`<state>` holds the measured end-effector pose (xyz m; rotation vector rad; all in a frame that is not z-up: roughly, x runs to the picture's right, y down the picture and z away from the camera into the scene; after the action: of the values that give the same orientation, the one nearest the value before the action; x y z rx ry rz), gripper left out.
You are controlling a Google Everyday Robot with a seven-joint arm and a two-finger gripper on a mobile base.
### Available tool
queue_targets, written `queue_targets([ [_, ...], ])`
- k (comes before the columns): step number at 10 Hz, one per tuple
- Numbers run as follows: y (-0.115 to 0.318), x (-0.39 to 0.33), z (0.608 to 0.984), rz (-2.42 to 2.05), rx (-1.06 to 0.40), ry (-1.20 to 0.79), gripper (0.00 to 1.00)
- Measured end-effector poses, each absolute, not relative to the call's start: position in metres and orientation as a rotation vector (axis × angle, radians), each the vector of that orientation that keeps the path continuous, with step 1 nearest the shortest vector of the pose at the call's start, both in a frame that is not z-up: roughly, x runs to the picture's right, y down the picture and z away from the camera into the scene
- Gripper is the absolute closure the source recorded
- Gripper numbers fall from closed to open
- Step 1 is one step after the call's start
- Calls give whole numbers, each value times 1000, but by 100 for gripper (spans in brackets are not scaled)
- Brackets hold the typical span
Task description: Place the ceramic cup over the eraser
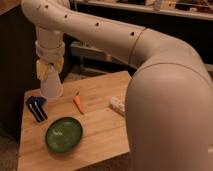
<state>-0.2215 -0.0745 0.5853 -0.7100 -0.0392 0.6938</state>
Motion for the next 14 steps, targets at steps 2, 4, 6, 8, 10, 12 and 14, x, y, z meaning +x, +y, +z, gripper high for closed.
queue_targets([
  [2, -74, -222, 585, 692, -711, -40, 100],
  [4, -74, -222, 585, 693, -711, -39, 100],
  [6, -74, -223, 585, 691, -711, -41, 100],
  [8, -74, -223, 585, 691, -711, -41, 100],
  [10, -75, -224, 585, 686, -714, -53, 100],
  [12, -84, -233, 599, 709, -711, -167, 100],
  [14, -90, -247, 609, 708, -712, -221, 100],
])
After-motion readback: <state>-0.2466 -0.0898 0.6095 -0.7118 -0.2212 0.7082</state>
